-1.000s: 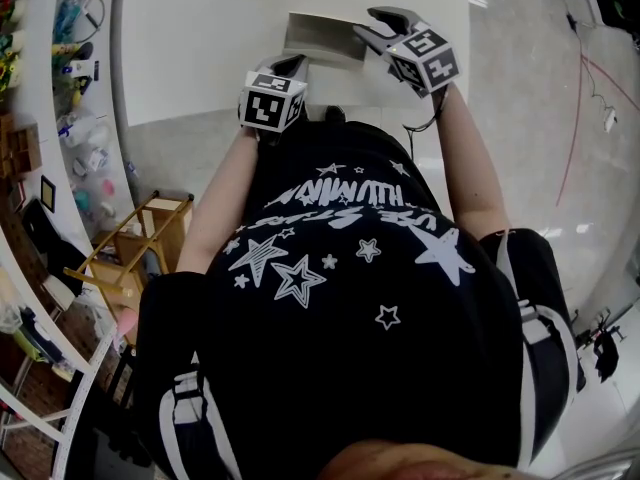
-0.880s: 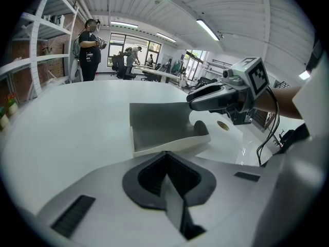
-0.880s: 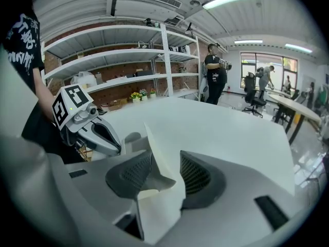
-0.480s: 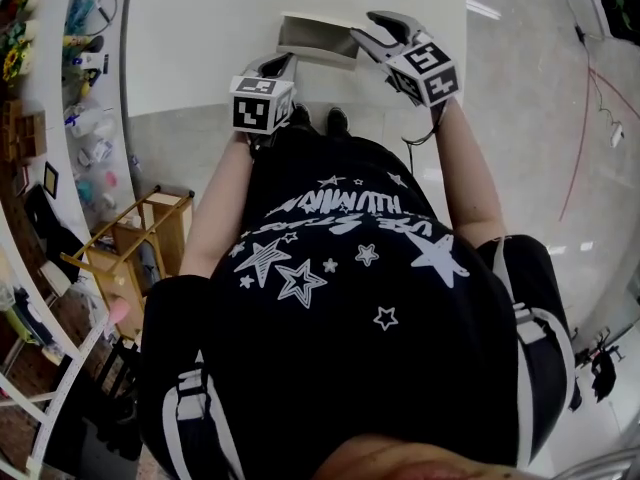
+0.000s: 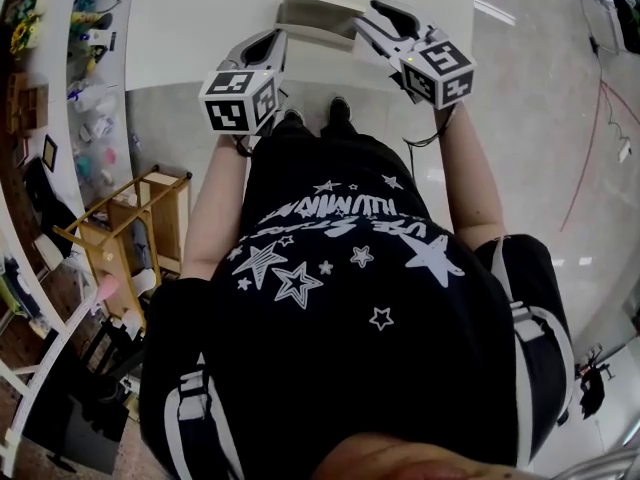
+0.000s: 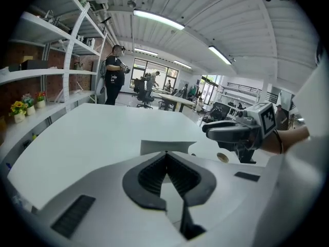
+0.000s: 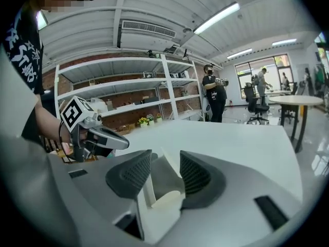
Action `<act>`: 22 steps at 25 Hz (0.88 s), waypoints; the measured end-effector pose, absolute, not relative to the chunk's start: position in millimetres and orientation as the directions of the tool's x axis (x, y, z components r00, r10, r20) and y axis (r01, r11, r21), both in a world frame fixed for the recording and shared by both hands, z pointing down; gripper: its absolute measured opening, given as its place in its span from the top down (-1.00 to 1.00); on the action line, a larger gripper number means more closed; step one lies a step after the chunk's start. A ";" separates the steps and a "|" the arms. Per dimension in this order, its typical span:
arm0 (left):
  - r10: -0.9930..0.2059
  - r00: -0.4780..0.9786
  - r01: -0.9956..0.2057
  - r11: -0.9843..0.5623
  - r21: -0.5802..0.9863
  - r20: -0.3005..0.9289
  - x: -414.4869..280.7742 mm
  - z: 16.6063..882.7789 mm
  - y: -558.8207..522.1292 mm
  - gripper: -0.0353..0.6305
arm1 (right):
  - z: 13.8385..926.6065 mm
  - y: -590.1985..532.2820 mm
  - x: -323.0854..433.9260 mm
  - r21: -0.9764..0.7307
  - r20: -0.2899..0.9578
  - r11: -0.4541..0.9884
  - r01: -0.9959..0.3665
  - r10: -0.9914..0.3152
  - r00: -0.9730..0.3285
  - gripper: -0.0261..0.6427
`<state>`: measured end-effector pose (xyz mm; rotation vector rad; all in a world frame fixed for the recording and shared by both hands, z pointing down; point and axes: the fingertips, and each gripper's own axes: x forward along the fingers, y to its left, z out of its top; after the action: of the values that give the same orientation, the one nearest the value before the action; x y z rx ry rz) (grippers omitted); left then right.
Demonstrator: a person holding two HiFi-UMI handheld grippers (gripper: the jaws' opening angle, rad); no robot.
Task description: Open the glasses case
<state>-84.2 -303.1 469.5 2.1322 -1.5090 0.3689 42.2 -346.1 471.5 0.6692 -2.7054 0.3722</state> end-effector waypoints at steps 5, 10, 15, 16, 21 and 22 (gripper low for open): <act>-0.812 0.372 -0.925 -0.284 0.250 0.451 -81.4 452.7 -301.4 0.86 | 471.0 -337.1 40.2 -0.171 0.379 0.847 -0.504 -0.416 -0.827 0.39; -0.815 0.402 -0.912 -0.315 0.263 0.417 -82.3 441.7 -290.9 0.86 | 467.7 -323.3 37.8 -0.159 0.379 0.829 -0.537 -0.451 -0.808 0.45; -0.811 0.431 -0.897 -0.335 0.289 0.395 -99.0 435.8 -260.5 0.86 | 459.7 -295.9 21.4 -0.140 0.373 0.800 -0.584 -0.503 -0.779 0.58; -0.810 0.437 -0.894 -0.339 0.294 0.392 -103.2 434.9 -252.2 0.86 | 457.7 -287.3 17.6 -0.134 0.372 0.795 -0.591 -0.512 -0.774 0.62; -0.806 0.468 -0.877 -0.372 0.304 0.363 -120.0 425.4 -214.0 0.86 | 446.1 -242.9 4.0 -0.108 0.367 0.777 -0.620 -0.549 -0.751 0.76; -0.804 0.475 -0.873 -0.380 0.304 0.357 -122.5 423.8 -207.4 0.86 | 443.9 -234.8 1.9 -0.103 0.366 0.772 -0.627 -0.557 -0.746 0.77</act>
<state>-122.5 -207.4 423.8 2.2764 -1.3947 0.2066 1.9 -234.8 443.9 0.9124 -2.6516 0.3153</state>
